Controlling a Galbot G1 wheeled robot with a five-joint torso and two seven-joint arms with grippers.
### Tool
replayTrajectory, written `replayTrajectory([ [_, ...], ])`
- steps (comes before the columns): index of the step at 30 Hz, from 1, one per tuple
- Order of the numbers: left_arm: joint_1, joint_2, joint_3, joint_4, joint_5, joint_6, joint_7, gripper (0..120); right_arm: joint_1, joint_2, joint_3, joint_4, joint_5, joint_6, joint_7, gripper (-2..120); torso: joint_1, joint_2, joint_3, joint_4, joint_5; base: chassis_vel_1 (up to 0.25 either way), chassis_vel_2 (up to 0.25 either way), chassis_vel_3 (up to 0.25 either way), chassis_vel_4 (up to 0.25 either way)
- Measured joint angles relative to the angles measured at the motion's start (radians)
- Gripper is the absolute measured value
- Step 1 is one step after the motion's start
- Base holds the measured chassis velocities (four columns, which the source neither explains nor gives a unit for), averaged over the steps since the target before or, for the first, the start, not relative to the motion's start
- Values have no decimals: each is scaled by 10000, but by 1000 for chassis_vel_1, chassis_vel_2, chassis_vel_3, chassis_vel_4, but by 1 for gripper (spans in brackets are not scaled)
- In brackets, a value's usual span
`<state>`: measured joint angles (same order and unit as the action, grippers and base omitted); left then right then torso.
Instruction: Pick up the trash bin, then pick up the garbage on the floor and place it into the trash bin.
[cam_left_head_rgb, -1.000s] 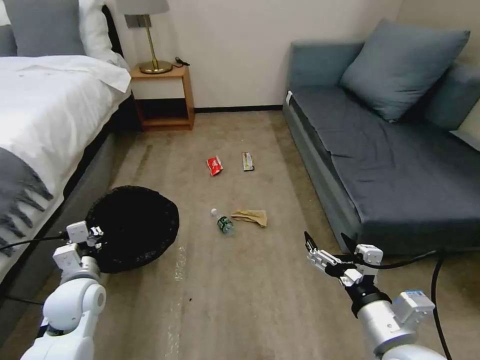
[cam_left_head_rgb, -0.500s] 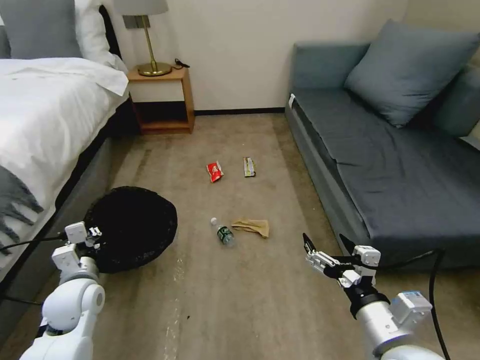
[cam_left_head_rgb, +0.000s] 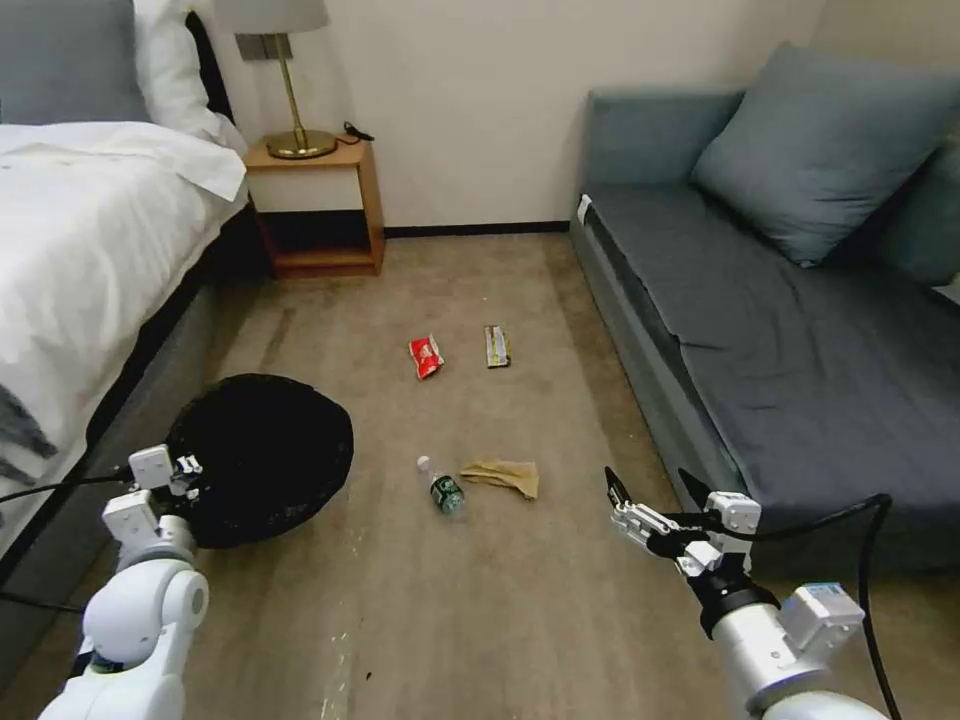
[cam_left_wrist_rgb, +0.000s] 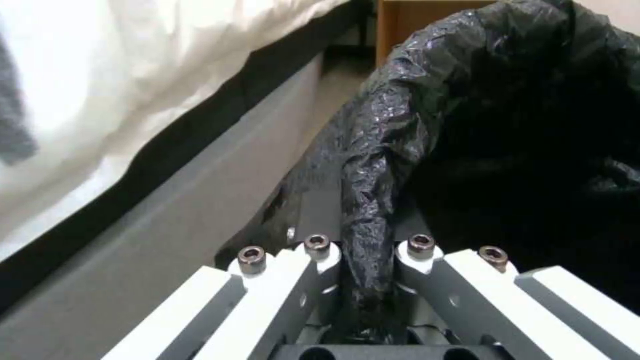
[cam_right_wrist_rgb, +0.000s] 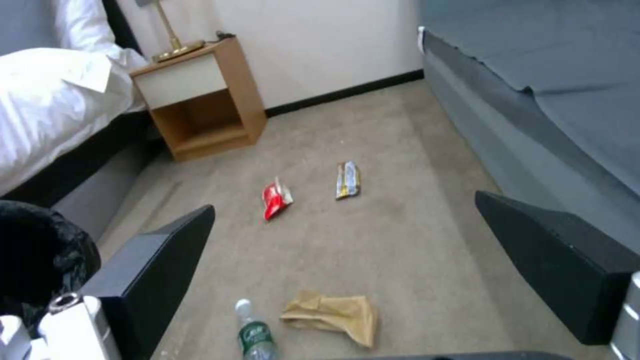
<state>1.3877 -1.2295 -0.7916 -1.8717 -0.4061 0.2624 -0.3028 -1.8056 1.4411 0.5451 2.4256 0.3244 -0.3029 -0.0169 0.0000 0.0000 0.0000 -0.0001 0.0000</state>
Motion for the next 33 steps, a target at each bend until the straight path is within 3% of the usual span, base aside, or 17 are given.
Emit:
replayTrajectory([
  [33,7,12,-24,321,0,-250,37,5,62,87,-163,-196,-141,229,-242,100,0,0,1,0,0,-85,89,83,-87],
])
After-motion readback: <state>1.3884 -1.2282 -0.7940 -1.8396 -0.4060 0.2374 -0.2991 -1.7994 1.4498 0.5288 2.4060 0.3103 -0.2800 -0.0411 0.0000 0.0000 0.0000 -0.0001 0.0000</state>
